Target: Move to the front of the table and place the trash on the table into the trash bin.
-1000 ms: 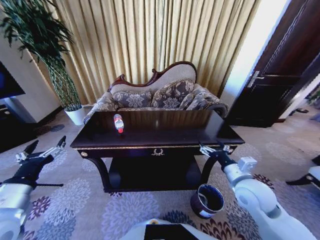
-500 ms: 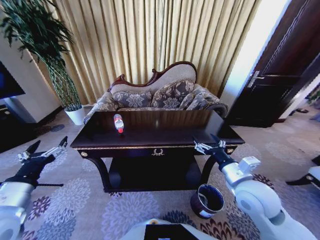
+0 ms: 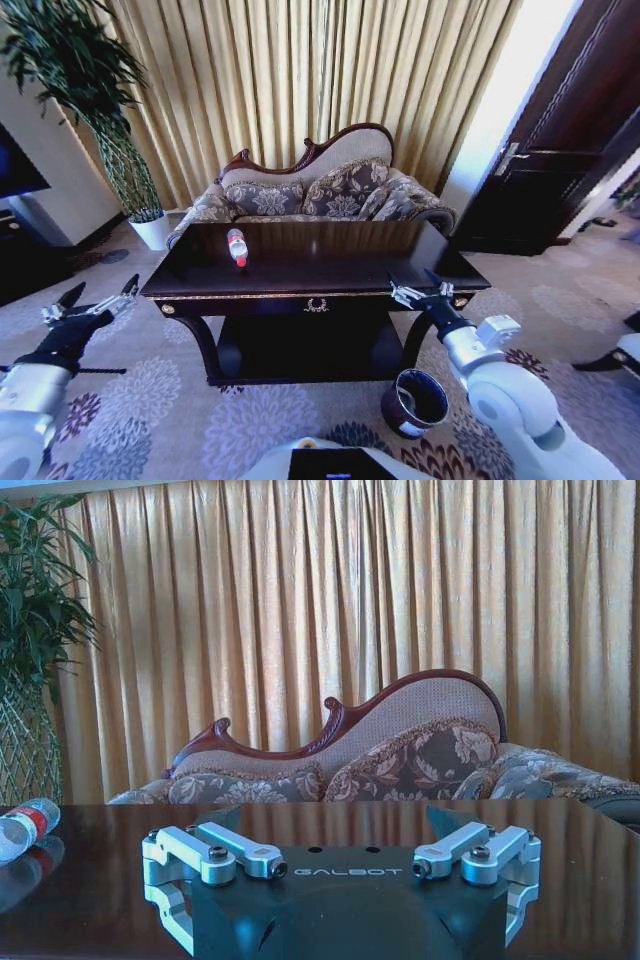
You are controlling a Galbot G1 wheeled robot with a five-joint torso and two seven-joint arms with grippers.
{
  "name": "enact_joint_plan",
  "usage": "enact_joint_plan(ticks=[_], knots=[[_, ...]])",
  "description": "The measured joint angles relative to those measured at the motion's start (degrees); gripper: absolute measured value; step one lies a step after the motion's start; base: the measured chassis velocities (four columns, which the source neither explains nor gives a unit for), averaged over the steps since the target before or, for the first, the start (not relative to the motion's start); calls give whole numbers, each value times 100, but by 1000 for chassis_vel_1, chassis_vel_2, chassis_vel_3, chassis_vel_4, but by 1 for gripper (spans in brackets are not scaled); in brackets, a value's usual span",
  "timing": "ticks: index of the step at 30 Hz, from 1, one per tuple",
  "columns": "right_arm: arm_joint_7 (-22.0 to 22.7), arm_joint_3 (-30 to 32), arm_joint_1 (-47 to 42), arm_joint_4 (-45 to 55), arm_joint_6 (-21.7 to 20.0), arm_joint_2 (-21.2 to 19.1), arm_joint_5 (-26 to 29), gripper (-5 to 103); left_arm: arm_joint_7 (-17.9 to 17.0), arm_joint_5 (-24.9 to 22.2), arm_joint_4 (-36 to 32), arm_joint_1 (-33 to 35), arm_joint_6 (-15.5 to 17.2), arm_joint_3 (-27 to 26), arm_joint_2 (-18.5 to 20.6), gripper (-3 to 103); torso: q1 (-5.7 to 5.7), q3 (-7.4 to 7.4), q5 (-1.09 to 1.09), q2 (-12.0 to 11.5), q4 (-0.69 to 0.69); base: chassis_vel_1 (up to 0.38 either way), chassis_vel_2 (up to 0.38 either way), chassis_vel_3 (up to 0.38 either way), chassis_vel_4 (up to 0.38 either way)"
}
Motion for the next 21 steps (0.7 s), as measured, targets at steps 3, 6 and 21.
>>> enact_joint_plan(ticks=[3, 6, 21], knots=[[-2, -3, -5, -6, 0, -4, 0, 100, 2, 2, 0, 0, 3, 0, 1, 100, 0, 0, -1, 0, 0, -57, 54, 72, -54], [-4, -5, -14, -7, -1, -9, 0, 100, 5, 6, 0, 0, 4, 0, 2, 100, 0, 0, -1, 0, 0, -67, 66, 60, -59], [-9, -8, -56, 32, -5, -3, 0, 100, 10, 16, 0, 1, 1, 8, -2, 100, 1, 0, -1, 0, 0, -82, 92, 83, -91]])
